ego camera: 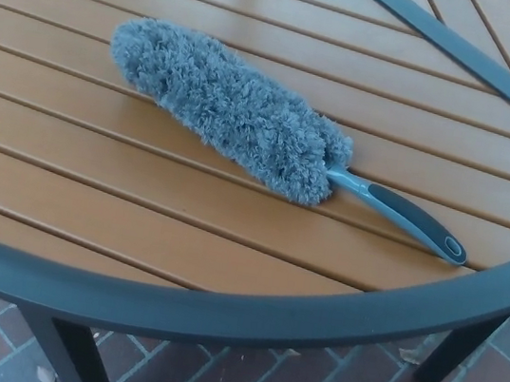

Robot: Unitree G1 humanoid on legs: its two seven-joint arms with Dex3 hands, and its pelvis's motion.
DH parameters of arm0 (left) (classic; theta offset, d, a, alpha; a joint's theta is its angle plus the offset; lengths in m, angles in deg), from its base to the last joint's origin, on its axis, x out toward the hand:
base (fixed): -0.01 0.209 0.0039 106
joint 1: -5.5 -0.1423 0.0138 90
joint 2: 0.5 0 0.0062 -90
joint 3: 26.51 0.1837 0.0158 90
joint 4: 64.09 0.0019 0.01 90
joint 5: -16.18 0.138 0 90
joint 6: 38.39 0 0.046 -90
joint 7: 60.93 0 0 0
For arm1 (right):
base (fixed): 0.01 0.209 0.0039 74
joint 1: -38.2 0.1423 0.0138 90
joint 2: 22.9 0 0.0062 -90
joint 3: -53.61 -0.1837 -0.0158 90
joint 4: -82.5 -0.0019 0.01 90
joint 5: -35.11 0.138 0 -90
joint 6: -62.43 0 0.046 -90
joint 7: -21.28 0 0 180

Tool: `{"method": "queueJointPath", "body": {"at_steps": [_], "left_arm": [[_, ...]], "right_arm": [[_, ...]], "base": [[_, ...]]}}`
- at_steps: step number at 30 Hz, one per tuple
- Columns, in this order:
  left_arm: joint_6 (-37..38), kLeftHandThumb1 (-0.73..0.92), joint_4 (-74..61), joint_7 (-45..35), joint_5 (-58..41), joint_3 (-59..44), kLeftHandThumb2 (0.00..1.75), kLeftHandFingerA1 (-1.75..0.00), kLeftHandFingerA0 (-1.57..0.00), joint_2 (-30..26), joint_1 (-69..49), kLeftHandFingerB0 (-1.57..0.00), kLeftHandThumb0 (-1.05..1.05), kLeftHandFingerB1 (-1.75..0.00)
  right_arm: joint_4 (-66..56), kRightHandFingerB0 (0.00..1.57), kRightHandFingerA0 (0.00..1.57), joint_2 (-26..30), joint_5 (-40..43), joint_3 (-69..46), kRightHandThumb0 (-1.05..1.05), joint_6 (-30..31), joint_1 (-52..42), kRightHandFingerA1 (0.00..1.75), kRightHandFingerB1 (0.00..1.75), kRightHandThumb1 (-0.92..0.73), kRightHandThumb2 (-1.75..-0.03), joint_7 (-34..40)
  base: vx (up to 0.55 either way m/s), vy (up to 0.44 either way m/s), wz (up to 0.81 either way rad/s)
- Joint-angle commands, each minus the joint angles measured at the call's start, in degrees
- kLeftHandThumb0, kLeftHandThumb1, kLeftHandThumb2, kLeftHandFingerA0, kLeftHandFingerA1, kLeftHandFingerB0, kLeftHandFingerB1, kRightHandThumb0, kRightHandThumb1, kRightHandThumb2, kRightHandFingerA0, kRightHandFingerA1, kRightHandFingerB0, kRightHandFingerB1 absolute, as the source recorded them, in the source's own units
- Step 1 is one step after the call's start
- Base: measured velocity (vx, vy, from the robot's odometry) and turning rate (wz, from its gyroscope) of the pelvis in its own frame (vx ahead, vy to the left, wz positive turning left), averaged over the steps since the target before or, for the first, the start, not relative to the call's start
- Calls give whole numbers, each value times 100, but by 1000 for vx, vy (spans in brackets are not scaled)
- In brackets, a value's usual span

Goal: The robot walks towards a desk kept outside and uses its right hand to up pick up the grey duster kept on it and uses it to clean the table by swiping it twice

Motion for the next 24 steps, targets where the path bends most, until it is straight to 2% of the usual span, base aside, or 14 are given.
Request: {"method": "queueJointPath", "body": {"at_steps": [1,2,3,5,9,10,12,13,14,21,22,24], "left_arm": [[25,42,122,53,-174,-249,75,-46,-12,-139,-135,-17,-65,-40],[18,42,129,38,-178,-263,75,-46,-12,-139,-141,-17,-65,-40],[21,53,141,62,-100,-222,56,-37,-17,-177,-156,-22,-63,-30],[28,53,152,103,-1,-161,56,-37,-17,-224,-170,-22,-63,-30],[30,53,165,108,17,-147,56,-37,-17,-258,-162,-22,-63,-30],[-115,50,207,133,97,-68,57,-36,-13,-310,-134,-19,-70,-29],[-295,50,259,164,198,30,57,-36,-13,-375,-99,-19,-70,-29],[-334,50,265,145,272,128,56,-37,-19,-397,-87,-18,-65,-28],[-302,43,255,129,319,208,76,-46,-15,-410,-100,-13,-70,-39],[-297,43,240,143,314,352,77,-47,-17,-433,-121,-11,-68,-39],[-303,53,256,161,345,383,57,-38,-17,-441,-129,-19,-71,-28],[-312,53,276,184,381,425,57,-38,-17,-451,-139,-19,-71,-28]], "right_arm": [[1322,0,0,-649,878,-398,-94,-911,217,39,20,-58,-91,1339],[1366,0,0,-688,904,-393,-94,-897,195,39,20,-58,-91,1306],[1534,0,0,-674,803,-167,-85,-951,148,35,11,-56,-76,1112],[1726,0,0,-627,673,123,-85,-1034,105,35,11,-56,-76,896],[2004,0,0,-527,821,355,-85,-1224,119,35,11,-56,-76,962],[1980,0,0,-509,809,552,-91,-1341,152,38,32,-57,-92,721],[1954,0,0,-484,800,804,-91,-1492,194,38,32,-57,-92,424],[2005,0,0,-399,614,1154,-95,-1636,222,37,36,-59,-93,341],[2025,0,0,-361,583,1335,-95,-1698,227,38,40,-57,-92,336],[2092,0,0,-281,584,2010,-92,-2003,86,41,40,-56,-93,417],[2073,0,0,-273,625,2059,-91,-2027,27,35,39,-56,-92,343],[2057,0,0,-253,698,2144,-91,-2065,-48,35,39,-56,-92,259]], "base": [[0,0,0],[0,0,0],[0,0,0],[0,0,0],[0,0,0],[0,0,0],[0,0,0],[0,0,0],[0,0,0],[0,0,0],[0,0,0],[0,0,0]]}}
